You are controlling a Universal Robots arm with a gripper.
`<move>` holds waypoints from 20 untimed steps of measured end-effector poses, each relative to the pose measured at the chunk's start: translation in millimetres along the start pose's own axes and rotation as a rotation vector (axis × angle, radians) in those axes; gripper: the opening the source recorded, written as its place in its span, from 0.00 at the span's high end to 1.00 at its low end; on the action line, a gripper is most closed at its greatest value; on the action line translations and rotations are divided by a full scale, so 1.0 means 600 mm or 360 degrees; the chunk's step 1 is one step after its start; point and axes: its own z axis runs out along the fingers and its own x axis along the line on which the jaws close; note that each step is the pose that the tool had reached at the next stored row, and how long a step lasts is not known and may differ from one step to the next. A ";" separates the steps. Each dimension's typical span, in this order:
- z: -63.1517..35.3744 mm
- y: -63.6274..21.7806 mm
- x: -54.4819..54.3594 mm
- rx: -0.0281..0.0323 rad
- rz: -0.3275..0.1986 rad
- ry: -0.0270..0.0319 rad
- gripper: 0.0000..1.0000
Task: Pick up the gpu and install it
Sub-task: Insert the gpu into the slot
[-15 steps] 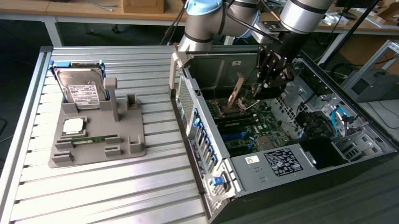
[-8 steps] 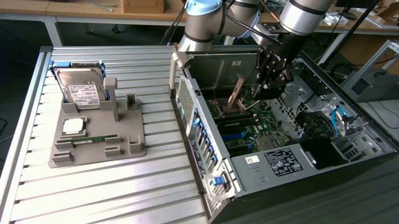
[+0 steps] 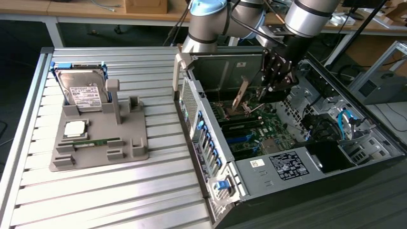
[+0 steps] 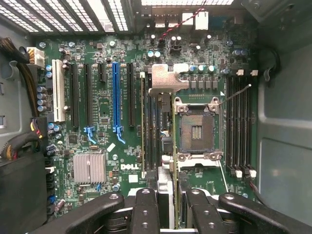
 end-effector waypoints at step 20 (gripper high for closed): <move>0.012 0.000 0.002 0.00000 -0.0003 0.00000 0.73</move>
